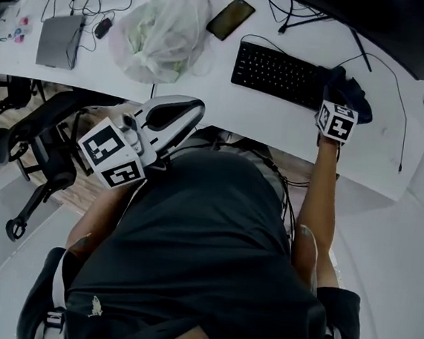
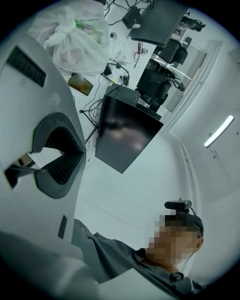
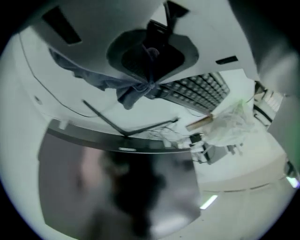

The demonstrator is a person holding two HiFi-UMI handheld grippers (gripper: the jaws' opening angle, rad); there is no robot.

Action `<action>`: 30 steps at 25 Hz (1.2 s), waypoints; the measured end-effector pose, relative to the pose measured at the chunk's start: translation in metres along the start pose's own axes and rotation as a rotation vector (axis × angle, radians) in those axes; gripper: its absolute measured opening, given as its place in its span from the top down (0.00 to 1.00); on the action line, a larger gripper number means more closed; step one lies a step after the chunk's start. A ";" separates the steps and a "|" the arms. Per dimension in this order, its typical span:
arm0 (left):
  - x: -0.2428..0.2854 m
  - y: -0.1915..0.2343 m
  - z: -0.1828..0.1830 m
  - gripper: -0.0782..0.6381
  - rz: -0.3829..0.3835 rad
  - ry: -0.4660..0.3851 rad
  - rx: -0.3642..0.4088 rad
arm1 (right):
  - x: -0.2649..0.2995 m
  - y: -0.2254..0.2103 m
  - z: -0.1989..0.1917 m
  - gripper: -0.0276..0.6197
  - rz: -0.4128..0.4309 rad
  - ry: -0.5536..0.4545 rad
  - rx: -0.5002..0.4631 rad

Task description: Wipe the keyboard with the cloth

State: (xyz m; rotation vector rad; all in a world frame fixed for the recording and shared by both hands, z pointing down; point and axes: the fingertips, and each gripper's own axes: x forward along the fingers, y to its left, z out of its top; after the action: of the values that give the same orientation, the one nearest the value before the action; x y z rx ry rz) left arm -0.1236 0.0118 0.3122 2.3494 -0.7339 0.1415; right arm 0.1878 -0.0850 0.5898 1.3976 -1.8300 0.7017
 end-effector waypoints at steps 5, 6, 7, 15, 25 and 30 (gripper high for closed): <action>0.000 0.002 0.003 0.88 -0.024 0.037 0.033 | 0.031 0.103 0.019 0.89 0.197 0.014 -0.253; -0.001 0.003 0.003 0.88 -0.021 0.039 0.039 | 0.032 0.088 0.015 0.89 0.169 0.021 -0.222; -0.004 0.005 0.004 0.88 -0.017 0.040 0.041 | 0.029 0.065 0.010 0.89 0.124 0.030 -0.175; -0.023 0.024 0.011 0.88 0.008 0.016 0.028 | -0.008 0.007 0.013 0.89 -0.099 0.037 -0.071; -0.033 0.027 0.010 0.88 -0.006 0.024 0.041 | 0.043 0.125 0.034 0.89 0.182 0.042 -0.225; -0.040 0.036 0.006 0.88 -0.016 0.007 0.011 | -0.007 -0.034 -0.007 0.89 -0.217 0.149 -0.026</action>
State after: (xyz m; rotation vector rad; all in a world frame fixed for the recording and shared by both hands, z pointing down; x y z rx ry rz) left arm -0.1770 0.0045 0.3164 2.3634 -0.7123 0.1474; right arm 0.2230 -0.0848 0.5885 1.4599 -1.5410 0.6492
